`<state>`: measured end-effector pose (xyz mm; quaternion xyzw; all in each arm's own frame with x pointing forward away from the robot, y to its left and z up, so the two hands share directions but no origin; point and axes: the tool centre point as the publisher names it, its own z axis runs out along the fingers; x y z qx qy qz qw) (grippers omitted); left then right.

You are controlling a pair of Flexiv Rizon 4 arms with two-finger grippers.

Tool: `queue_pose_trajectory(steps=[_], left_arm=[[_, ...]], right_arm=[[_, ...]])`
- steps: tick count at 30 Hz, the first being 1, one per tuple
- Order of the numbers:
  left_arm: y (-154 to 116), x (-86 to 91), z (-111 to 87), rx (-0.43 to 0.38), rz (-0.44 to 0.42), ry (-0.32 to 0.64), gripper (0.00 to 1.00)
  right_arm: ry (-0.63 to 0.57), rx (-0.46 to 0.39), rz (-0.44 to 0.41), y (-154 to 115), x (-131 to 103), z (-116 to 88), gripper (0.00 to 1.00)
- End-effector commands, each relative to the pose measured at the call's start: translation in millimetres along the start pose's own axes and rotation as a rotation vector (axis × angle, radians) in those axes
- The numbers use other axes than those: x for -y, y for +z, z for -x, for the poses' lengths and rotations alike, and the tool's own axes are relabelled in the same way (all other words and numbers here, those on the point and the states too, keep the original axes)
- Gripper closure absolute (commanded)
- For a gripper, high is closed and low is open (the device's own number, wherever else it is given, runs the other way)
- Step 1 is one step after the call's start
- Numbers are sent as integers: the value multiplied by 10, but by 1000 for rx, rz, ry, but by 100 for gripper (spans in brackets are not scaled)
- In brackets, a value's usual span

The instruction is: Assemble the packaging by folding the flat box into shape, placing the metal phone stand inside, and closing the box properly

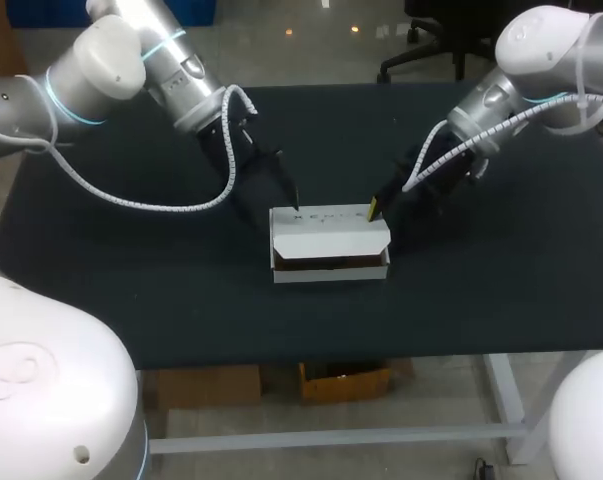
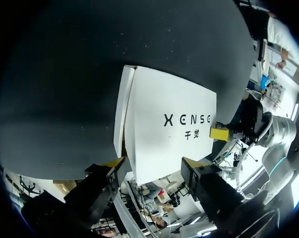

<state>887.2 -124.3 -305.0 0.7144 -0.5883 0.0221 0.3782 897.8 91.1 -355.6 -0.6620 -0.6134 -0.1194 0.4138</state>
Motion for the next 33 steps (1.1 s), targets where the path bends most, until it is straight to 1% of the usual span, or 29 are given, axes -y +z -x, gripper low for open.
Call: queue_pose_trajectory(steps=[1,3,4,8,11,14,15,16,18,20,21,22,24,26,29,31,33], left_arm=[[-61,-99,-36,19,-63,11,23],[-76,-110,-51,27,-76,24,19],[-87,-116,-58,27,-87,33,14],[-144,-149,-89,40,-118,73,12],[-204,-167,-110,44,-134,112,8],[-264,-188,-143,67,-148,159,0],[-287,-199,-151,78,-151,195,0],[-308,-210,-160,93,-157,205,0],[-354,-231,-180,124,-154,292,0],[-394,-249,-206,175,-162,349,0],[-410,-264,-219,201,-158,399,0],[-426,-280,-232,230,-164,430,0],[-437,-325,-259,300,-167,540,0],[-449,-361,-293,356,-177,619,0],[-431,-417,-337,446,-187,756,0],[-393,-448,-355,503,-195,821,0],[-345,-484,-361,564,-201,914,0]], right_arm=[[-1,5,-10,-15,-33,-9,56],[-2,7,-11,-17,-34,-9,56],[-3,8,-11,-18,-34,-9,56],[-3,10,-14,-21,-36,-6,56],[-4,12,-14,-22,-38,-8,56],[-5,16,-16,-21,-44,-14,56],[-5,17,-16,-21,-45,-15,56],[-6,18,-17,-21,-46,-16,56],[-6,21,-17,-20,-47,-19,56],[-6,22,-18,-20,-48,-22,56],[-6,24,-18,-19,-48,-23,56],[-6,25,-18,-20,-48,-24,56],[-6,26,-17,-19,-49,-26,56],[-6,28,-18,-15,-51,-33,56],[-7,30,-18,-12,-52,-42,56],[-7,32,-18,-11,-53,-47,56],[-7,33,-18,-12,-53,-51,56]])
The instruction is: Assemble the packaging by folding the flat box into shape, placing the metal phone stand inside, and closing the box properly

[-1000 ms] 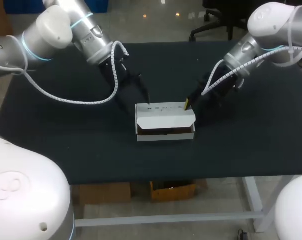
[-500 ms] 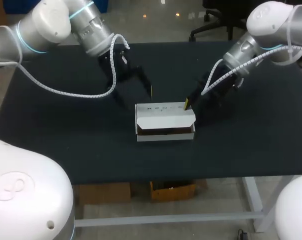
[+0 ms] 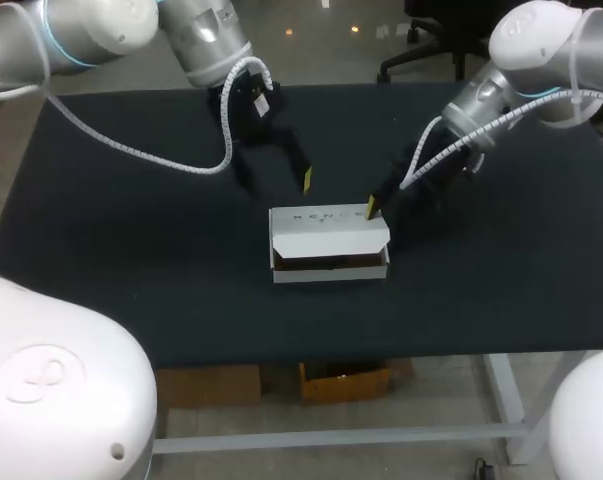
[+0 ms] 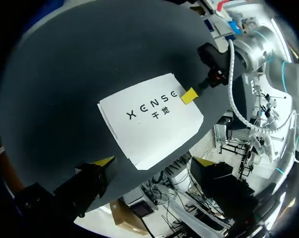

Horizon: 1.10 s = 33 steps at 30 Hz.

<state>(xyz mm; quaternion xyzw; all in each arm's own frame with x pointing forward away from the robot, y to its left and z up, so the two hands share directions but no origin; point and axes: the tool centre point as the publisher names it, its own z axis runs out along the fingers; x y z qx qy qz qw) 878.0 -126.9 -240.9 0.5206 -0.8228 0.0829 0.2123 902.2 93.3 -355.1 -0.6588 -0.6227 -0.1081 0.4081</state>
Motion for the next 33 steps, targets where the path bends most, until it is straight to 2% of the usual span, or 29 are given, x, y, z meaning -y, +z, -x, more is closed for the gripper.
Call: queue_pose_trajectory(steps=[1,5,8,30,31,33], left_arm=[[55,-44,-132,287,-4,346,0],[147,-111,-179,398,-18,518,0],[200,-148,-205,449,-28,569,0],[218,-156,-195,461,-34,571,0],[223,-154,-188,481,-39,619,0],[227,-146,-156,484,-40,632,0]], right_arm=[[1,5,-6,-9,-12,-24,56],[3,7,-5,-10,-11,-26,56],[5,8,-5,-11,-11,-26,56],[-1,27,3,-2,6,-48,56],[-2,27,4,0,8,-52,56],[-2,27,3,2,9,-53,56]])
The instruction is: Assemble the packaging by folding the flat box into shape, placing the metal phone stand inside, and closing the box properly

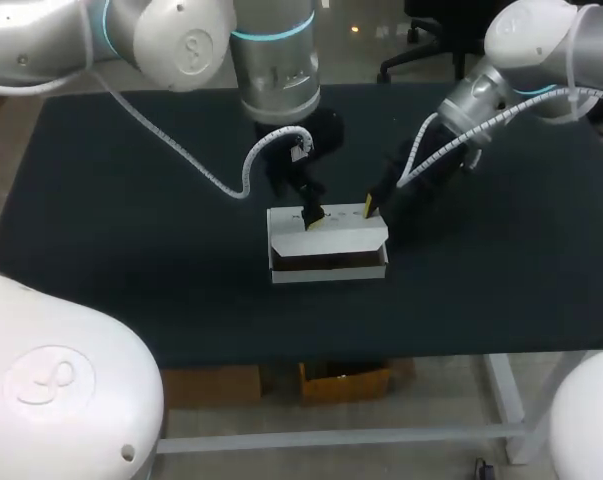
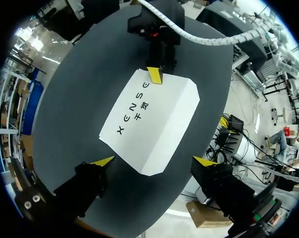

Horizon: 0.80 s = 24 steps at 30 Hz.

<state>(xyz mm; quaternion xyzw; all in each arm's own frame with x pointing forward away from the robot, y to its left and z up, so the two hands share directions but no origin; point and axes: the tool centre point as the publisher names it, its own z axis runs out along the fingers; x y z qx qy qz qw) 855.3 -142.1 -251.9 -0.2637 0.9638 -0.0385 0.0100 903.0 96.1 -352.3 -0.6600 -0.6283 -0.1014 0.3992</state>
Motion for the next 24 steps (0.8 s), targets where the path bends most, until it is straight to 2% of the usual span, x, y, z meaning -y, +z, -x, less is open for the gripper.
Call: queue_pose_trajectory(steps=[1,2,4,5,9,24], left_arm=[[18,-22,-9,50,-22,68,0],[28,-38,13,32,-39,99,0],[57,-53,52,51,-70,185,0],[69,-58,70,48,-61,171,0],[133,-54,123,72,-94,311,0],[301,63,221,80,-61,378,0]], right_arm=[[1,3,0,4,8,-12,56],[1,3,0,4,8,-12,57],[1,4,1,4,9,-13,57],[1,4,1,4,9,-14,57],[0,5,2,4,11,-16,57],[3,3,3,3,10,-9,58]])
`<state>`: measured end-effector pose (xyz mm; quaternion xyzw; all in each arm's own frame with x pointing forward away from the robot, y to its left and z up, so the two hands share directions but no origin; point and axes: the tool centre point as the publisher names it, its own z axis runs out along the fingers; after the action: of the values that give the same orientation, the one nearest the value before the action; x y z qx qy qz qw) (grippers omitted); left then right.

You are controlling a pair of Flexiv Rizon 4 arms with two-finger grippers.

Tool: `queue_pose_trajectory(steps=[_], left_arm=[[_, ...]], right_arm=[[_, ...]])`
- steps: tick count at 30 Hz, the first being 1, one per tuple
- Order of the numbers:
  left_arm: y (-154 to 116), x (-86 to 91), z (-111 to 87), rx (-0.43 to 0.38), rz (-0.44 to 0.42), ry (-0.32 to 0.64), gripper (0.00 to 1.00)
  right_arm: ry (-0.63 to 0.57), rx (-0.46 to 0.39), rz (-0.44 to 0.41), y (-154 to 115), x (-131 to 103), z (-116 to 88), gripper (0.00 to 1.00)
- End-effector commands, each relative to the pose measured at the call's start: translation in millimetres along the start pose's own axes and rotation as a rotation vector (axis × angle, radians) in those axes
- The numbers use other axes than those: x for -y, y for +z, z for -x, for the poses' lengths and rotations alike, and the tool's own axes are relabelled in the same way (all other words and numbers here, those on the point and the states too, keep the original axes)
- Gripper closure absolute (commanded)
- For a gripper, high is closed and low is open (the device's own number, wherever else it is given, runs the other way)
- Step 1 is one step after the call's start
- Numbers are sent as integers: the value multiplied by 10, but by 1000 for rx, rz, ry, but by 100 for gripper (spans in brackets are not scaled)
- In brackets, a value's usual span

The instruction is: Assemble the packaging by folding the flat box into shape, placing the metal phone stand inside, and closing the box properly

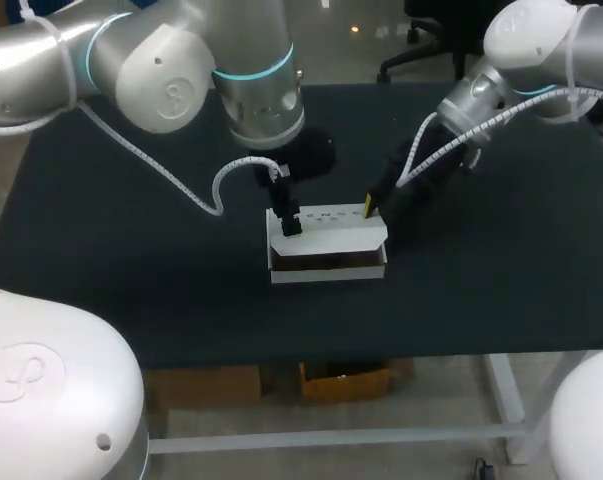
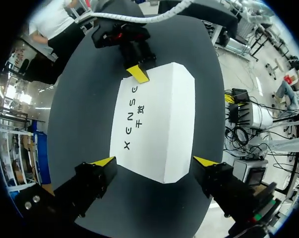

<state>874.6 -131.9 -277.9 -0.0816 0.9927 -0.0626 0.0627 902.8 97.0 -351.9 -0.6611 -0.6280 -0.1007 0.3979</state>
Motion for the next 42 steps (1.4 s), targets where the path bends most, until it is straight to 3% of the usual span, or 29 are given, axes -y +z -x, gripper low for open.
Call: queue_pose_trajectory(steps=[1,3,6,9,10,15,42], left_arm=[[64,70,36,-1,20,7,0],[87,70,55,-3,17,10,14],[141,72,86,-9,31,-3,14],[184,68,89,-14,31,-10,31],[194,64,79,-11,26,-7,32],[217,65,50,-1,27,-3,27],[389,42,-44,29,11,25,25]], right_arm=[[1,0,1,-2,9,2,58],[2,0,1,-3,9,3,59],[3,-1,0,-4,10,7,59],[4,-3,1,-7,12,12,59],[4,-3,1,-8,13,13,59],[6,-3,2,-10,14,19,59],[7,-1,0,-3,-6,11,60]])
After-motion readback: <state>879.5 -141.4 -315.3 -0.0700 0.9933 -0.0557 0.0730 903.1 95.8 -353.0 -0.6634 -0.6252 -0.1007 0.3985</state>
